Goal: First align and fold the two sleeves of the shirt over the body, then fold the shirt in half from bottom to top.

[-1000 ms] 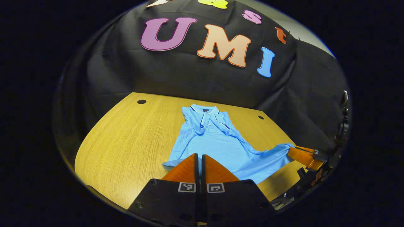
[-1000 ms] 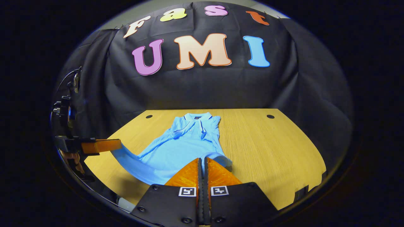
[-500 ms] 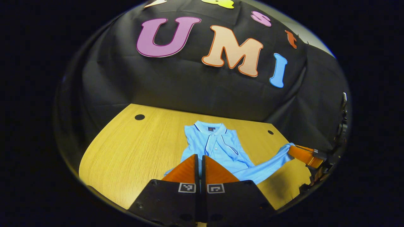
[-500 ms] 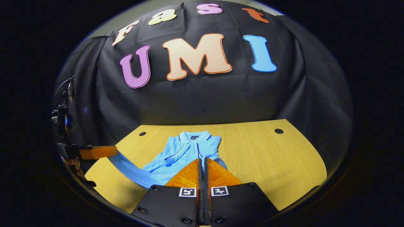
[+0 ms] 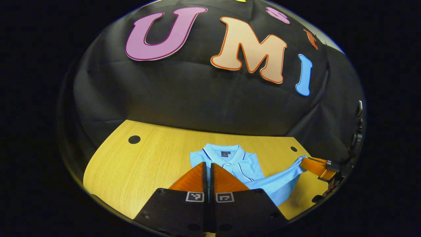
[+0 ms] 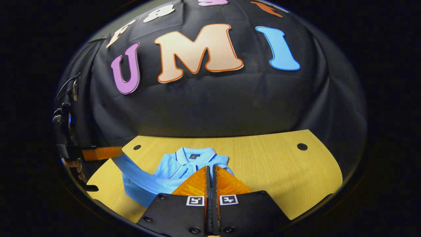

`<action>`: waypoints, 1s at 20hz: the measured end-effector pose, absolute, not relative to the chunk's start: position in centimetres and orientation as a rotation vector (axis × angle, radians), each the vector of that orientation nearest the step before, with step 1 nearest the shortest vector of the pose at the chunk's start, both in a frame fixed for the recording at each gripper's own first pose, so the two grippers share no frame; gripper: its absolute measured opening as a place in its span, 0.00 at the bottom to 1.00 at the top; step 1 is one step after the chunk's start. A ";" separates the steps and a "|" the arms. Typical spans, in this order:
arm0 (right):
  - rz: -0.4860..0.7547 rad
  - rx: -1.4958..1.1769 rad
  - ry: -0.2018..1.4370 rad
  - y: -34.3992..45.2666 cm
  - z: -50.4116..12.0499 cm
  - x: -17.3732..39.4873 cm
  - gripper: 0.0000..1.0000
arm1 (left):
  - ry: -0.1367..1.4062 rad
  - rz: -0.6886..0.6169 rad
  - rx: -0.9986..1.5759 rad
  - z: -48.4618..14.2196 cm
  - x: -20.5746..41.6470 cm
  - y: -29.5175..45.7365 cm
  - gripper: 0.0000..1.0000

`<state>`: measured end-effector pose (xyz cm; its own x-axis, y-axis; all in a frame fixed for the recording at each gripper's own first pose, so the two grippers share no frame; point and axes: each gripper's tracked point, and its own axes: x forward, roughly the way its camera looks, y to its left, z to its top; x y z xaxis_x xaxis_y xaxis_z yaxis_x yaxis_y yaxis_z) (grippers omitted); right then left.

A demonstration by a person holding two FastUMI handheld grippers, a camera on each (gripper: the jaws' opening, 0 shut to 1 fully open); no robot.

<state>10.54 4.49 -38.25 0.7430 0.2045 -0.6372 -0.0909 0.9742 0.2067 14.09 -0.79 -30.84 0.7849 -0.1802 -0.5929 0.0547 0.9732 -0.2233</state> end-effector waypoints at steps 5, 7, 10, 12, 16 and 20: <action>0.128 0.163 0.764 3.4 -44.4 14.7 0.02 | 0.679 -0.093 -0.187 -34.9 19.5 0.1 0.00; 0.116 0.148 0.787 3.1 -46.8 15.8 0.02 | 0.700 -0.075 -0.173 -37.0 20.8 0.5 0.00; 0.094 0.139 0.826 2.9 -50.0 16.3 0.02 | 0.736 -0.044 -0.153 -39.7 21.7 0.6 0.00; 0.072 0.144 0.849 2.7 -50.8 16.2 0.05 | 0.750 -0.036 -0.155 -40.5 21.8 0.5 0.01; 0.075 0.140 0.792 2.2 -48.3 16.6 0.53 | 0.736 0.024 -0.118 -39.2 21.3 2.0 0.68; 0.069 0.136 0.665 1.6 -41.1 15.5 0.89 | 0.604 0.020 -0.146 -32.2 20.3 2.3 0.96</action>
<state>15.47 1.63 -41.08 0.7851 0.1072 -0.6100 -0.0202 0.9888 0.1477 20.27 2.25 -32.23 0.8234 -0.0241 -0.5670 -0.0612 0.9895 -0.1310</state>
